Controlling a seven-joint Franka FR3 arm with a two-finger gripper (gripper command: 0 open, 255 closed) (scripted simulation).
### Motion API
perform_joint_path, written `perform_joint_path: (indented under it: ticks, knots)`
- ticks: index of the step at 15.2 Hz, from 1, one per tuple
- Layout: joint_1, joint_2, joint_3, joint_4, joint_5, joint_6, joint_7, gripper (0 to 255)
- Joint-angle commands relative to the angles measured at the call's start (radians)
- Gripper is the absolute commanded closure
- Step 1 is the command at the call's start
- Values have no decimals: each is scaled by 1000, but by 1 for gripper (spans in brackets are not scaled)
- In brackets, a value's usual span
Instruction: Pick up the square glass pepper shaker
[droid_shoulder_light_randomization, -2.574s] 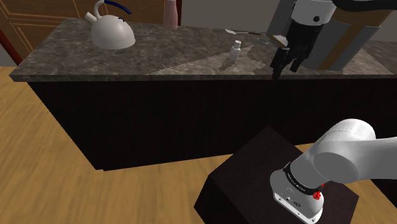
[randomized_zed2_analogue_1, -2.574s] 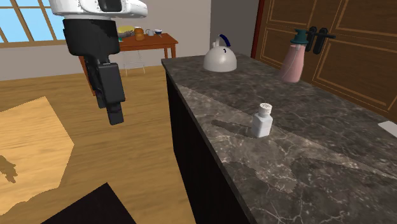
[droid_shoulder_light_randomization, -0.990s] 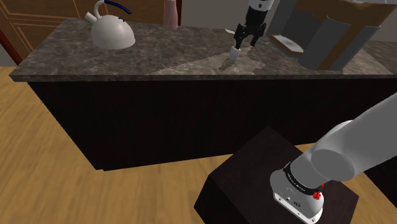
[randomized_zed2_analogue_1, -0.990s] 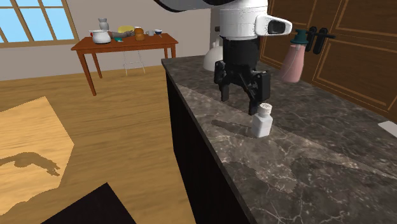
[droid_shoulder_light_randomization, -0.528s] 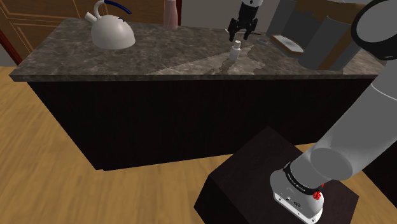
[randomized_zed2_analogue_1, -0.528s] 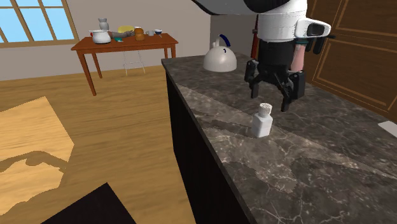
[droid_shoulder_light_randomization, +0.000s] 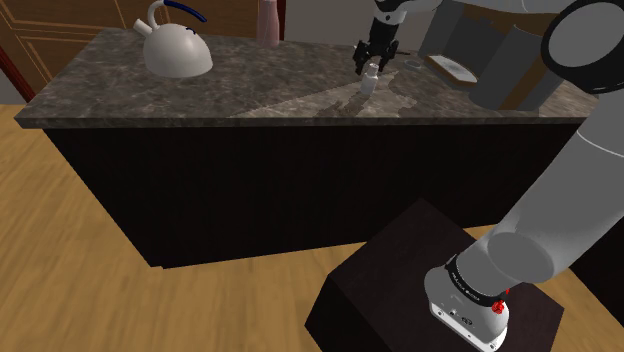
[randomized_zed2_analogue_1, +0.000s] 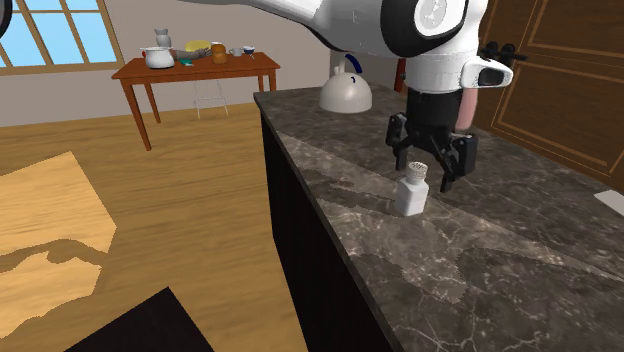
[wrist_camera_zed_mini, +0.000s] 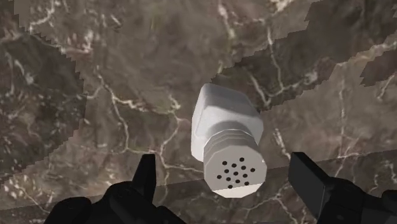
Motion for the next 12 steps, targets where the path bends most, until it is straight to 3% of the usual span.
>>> perform_joint_path:
  ticks: [1, 2, 12]
  knots:
    - [0, 1, 0, -8, 0, 10, 0, 0]
    - [2, 1, 1, -8, 0, 10, 3, 255]
    - [0, 0, 0, 4, 0, -3, 0, 255]
